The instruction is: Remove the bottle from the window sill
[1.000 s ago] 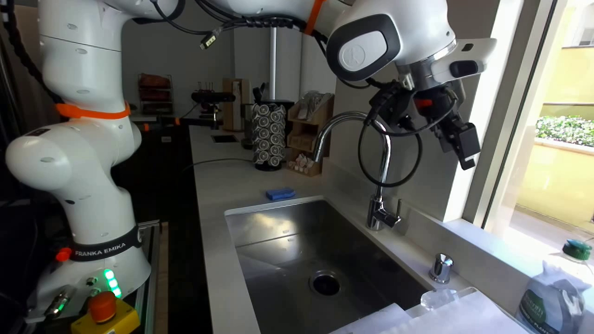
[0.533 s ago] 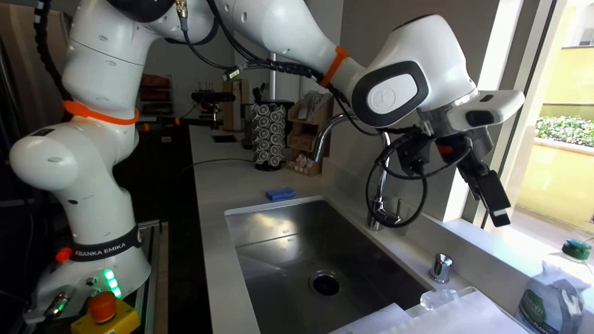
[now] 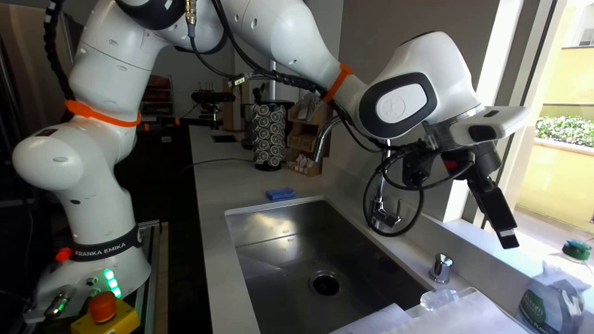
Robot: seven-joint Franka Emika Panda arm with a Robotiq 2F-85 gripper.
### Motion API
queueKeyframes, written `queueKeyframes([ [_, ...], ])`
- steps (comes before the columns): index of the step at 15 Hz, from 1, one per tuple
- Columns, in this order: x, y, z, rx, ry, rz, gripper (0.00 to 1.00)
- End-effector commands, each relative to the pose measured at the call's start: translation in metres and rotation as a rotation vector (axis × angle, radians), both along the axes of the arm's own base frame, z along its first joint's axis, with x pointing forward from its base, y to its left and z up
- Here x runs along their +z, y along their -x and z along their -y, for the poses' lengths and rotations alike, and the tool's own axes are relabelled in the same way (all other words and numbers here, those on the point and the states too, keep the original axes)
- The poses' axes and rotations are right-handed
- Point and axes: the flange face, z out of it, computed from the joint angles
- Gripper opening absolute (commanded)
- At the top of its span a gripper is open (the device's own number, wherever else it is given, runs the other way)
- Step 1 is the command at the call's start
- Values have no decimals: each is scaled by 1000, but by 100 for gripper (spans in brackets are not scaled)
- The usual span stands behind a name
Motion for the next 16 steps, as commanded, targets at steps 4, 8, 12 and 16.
queueKeyframes([
  [4, -42, -11, 5, -215, -102, -129, 100],
  [8, -44, -11, 1, -204, -128, -149, 100],
  [12, -44, -15, 0, -212, -142, -146, 100],
  [16, -48, -16, 3, -234, -167, -147, 100],
])
